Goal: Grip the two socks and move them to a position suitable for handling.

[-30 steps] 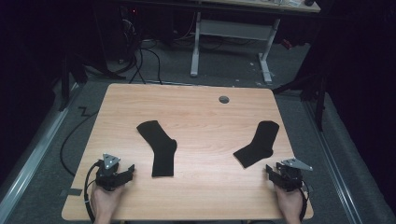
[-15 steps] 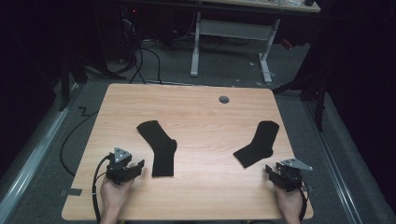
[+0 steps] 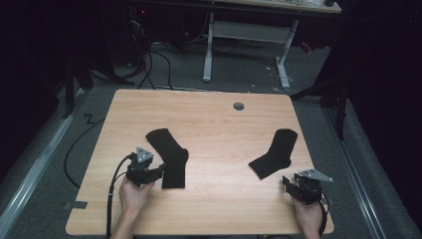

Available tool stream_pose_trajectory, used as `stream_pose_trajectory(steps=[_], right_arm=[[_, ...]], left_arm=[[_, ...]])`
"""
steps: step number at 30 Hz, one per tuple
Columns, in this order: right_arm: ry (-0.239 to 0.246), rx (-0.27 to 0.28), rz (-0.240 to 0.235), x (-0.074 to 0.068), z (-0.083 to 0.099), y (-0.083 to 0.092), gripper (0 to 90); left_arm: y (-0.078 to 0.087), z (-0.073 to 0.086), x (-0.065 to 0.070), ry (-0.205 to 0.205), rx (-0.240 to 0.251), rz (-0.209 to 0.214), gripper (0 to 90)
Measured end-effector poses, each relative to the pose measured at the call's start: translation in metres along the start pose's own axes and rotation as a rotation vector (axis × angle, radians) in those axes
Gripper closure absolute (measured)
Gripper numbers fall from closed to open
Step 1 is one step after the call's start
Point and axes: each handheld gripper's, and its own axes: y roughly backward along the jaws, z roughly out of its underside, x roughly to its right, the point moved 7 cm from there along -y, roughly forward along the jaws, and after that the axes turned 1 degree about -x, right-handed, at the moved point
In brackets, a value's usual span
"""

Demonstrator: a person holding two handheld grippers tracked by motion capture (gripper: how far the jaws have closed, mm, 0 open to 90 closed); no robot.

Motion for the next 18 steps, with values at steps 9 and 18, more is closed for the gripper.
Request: stream_pose_trajectory(steps=[9, 18], right_arm=[[0.000, 0.000, 0.000, 0.000, 0.000, 0.000, 49.3], [0.000, 0.000, -0.001, 0.000, 0.000, 0.000, 49.1]], left_arm=[[-0.020, -0.018, 0.007, -0.019, -0.018, -0.009, 44.7], [-0.042, -0.023, 0.010, -0.039, -0.062, -0.034, 45.8]])
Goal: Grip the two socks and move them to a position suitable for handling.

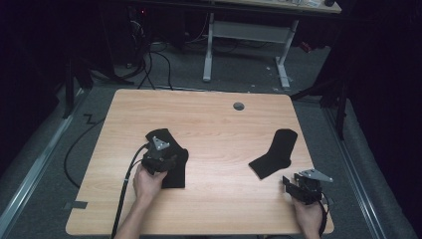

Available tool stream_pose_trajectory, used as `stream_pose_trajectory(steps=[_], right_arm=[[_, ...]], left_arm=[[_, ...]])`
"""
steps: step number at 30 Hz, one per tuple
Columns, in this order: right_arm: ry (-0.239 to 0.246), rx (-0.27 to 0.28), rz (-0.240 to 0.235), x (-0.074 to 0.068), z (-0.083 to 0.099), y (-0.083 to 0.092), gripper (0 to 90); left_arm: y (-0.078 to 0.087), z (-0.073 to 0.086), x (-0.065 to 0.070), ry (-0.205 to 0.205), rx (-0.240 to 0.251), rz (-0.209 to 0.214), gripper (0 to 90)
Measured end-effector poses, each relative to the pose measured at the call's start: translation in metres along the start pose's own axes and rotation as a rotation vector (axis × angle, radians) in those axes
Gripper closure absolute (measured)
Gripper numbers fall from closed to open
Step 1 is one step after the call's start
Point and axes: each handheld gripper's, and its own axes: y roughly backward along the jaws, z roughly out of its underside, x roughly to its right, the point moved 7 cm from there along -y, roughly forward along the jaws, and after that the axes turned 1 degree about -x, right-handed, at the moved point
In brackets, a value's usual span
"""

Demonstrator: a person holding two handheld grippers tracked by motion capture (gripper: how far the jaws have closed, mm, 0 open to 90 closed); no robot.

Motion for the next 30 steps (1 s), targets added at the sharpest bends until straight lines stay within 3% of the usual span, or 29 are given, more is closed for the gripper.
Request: stream_pose_trajectory(steps=[5, 9, 12, 18, 30], right_arm=[[0.000, -0.001, 0.000, 0.000, 0.000, 0.000, 48.9], [0.010, 0.003, 0.000, 0.000, 0.000, 0.000, 48.9], [0.006, 0.001, -0.002, -0.001, 0.000, 0.000, 48.9], [0.007, -0.001, -0.005, -0.001, 0.000, 0.000, 48.7], [0.011, 0.000, -0.007, -0.002, 0.000, 0.000, 48.7]], left_arm=[[-0.009, 0.002, 0.000, -0.004, -0.039, -0.007, 49.3], [-0.011, 0.001, -0.001, 0.011, -0.045, 0.017, 51.9], [-0.011, 0.001, -0.001, -0.003, -0.053, 0.026, 53.3], [-0.010, 0.000, 0.004, -0.028, -0.050, 0.040, 67.8], [-0.010, -0.001, 0.008, -0.064, -0.066, 0.055, 82.5]])
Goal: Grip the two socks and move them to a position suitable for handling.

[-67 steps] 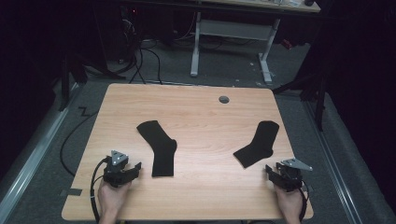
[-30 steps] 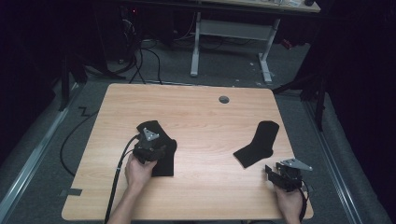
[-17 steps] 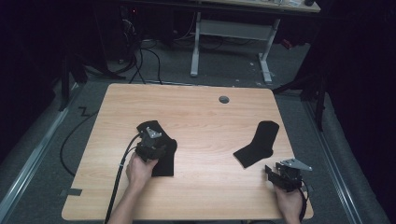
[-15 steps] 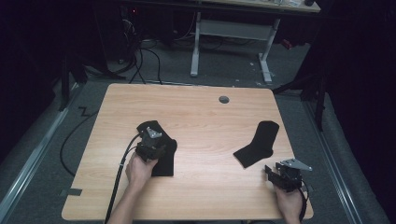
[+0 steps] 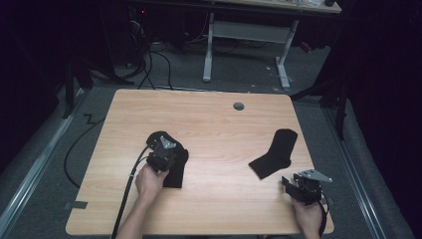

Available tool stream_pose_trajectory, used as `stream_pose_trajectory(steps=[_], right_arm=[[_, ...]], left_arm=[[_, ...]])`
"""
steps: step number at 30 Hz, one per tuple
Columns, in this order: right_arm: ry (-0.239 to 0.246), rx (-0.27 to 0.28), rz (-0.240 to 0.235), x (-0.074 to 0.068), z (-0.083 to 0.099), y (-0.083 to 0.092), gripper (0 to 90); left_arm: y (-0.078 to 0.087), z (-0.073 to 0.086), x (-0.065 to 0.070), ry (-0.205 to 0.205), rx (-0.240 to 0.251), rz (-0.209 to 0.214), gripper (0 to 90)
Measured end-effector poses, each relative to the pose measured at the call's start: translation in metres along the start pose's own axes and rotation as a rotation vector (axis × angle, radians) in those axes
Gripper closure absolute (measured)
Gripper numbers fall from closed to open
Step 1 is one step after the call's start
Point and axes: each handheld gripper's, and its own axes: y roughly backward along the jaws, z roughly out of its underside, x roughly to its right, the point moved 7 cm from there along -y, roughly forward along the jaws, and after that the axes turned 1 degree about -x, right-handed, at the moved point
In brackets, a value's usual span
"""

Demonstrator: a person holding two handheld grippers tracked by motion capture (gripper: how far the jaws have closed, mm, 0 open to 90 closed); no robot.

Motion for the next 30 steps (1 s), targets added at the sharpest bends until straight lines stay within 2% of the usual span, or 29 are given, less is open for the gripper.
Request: stream_pose_trajectory(steps=[6, 11, 13, 16, 17, 19, 23, 30], right_arm=[[-0.001, -0.001, 0.002, 0.000, 0.000, 0.000, 48.4], [-0.003, 0.000, 0.004, 0.000, 0.000, 0.000, 48.4], [-0.004, -0.001, 0.004, 0.000, 0.000, 0.000, 48.4], [-0.003, -0.001, 0.004, 0.000, 0.000, 0.000, 48.3], [-0.003, -0.001, 0.003, 0.000, 0.000, 0.000, 48.3], [-0.003, -0.001, 0.002, 0.000, 0.000, 0.000, 48.1], [-0.003, -0.001, 0.002, 0.000, 0.000, 0.000, 47.9], [-0.003, -0.001, 0.003, 0.000, 0.000, 0.000, 47.6]], left_arm=[[0.000, 0.000, -0.002, 0.020, 0.003, 0.017, 84.9], [0.004, -0.004, -0.005, 0.070, 0.031, 0.045, 85.6], [0.010, -0.007, -0.006, 0.083, 0.053, 0.058, 85.8], [0.017, -0.011, -0.007, 0.081, 0.070, 0.061, 85.9], [0.025, -0.016, -0.007, 0.075, 0.088, 0.063, 86.0], [0.032, -0.019, -0.008, 0.091, 0.117, 0.082, 86.0], [0.042, -0.023, -0.009, 0.096, 0.133, 0.089, 86.1], [0.063, -0.037, -0.007, 0.113, 0.190, 0.136, 86.1]])
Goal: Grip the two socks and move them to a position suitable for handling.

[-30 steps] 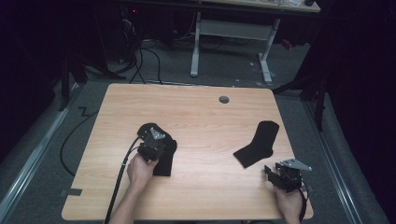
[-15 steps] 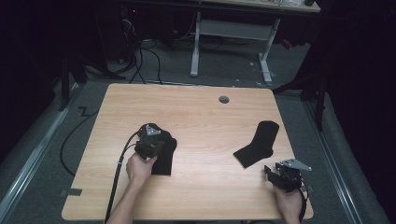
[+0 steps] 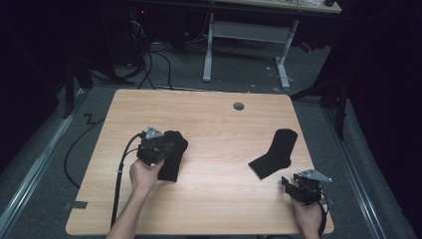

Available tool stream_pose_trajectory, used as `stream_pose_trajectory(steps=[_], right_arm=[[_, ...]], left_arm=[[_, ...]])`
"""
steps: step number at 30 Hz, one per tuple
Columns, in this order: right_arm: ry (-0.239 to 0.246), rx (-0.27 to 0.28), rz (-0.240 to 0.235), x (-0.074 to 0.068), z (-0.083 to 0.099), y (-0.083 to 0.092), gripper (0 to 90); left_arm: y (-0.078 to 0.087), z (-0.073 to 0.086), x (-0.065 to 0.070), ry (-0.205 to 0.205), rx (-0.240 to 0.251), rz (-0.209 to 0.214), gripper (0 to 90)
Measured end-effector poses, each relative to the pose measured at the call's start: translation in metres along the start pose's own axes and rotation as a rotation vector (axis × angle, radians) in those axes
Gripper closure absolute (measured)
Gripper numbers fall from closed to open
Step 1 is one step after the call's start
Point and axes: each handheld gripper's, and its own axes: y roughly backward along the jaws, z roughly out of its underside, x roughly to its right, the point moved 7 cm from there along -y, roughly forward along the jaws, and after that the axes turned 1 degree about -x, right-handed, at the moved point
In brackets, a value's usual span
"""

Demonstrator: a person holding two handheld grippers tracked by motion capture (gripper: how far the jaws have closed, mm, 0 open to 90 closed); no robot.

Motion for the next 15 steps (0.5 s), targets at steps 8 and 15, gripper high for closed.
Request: stream_pose_trajectory(steps=[8, 15], right_arm=[[0.005, 0.001, -0.003, 0.000, 0.000, 0.000, 47.0], [0.005, 0.000, -0.005, 0.000, 0.000, 0.000, 46.5]], left_arm=[[0.020, -0.022, 0.005, 0.006, 0.050, 0.025, 86.2], [0.025, -0.035, 0.016, 0.002, 0.076, 0.055, 86.2]])
